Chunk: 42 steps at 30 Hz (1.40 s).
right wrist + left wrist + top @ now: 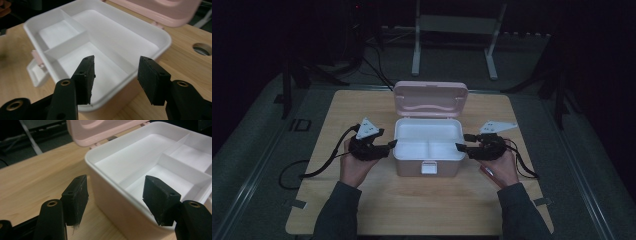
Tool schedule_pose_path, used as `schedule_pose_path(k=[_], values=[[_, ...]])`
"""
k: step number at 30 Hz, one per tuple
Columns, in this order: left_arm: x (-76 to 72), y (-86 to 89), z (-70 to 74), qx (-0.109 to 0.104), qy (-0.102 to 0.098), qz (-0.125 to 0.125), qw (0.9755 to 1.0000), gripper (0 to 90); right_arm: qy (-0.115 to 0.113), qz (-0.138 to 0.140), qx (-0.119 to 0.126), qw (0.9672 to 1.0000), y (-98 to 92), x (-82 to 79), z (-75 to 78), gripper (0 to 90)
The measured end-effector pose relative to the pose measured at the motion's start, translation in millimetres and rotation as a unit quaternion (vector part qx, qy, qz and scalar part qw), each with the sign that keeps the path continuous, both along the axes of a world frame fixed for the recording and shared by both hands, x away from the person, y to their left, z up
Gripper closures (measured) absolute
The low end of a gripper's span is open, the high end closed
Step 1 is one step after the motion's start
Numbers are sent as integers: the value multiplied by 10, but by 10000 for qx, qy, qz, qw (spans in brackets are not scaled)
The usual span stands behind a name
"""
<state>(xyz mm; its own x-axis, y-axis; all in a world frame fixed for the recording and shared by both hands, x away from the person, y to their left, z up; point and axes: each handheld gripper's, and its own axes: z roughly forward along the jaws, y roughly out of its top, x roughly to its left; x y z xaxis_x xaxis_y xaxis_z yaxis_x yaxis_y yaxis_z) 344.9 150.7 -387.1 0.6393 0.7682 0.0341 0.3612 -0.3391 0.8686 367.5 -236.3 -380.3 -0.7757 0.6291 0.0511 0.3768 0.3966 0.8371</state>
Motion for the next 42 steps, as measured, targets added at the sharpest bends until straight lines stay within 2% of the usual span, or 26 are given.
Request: schedule_pose_path(k=[5,6,10,12,13,17,18,19,22,25,28,32,36,42], values=[[-92,153,-20,235,-135,-22,9996,378,24,213,-8,9998,45,-6,33,462],[-92,153,-20,235,-135,-22,9996,378,24,213,-8,9998,45,-6,33,462],[-153,339,-78,305,-141,-46,9994,383,34,160,-147,9998,63,7,52,506],[-157,362,-87,323,-116,-46,9994,384,16,156,-190,9997,70,4,57,523],[-161,416,-127,355,-47,-40,9994,384,-16,161,-220,9996,73,3,61,537],[-175,435,-233,592,104,-208,9980,390,-83,245,-327,9991,109,5,113,570],[-175,435,-233,592,104,-208,9980,390,-83,245,-327,9991,109,5,113,570],[-182,429,-304,641,157,-295,9974,390,-87,261,-341,9990,113,9,124,573],[-192,421,-389,689,252,-361,9967,388,-165,325,-461,9983,142,33,160,576],[-200,395,-477,827,372,-451,9949,390,-209,433,-564,9972,175,53,193,573],[-210,366,-540,853,454,-562,9937,390,-230,540,-674,9960,219,83,246,574],[-211,320,-640,946,613,-715,9910,391,-231,692,-989,9924,306,131,339,574],[-215,310,-691,1041,713,-761,9891,391,-244,890,-1421,9855,402,203,418,575],[-221,275,-713,1042,771,-851,9879,396,-234,1289,-2182,9671,594,291,479,568]])
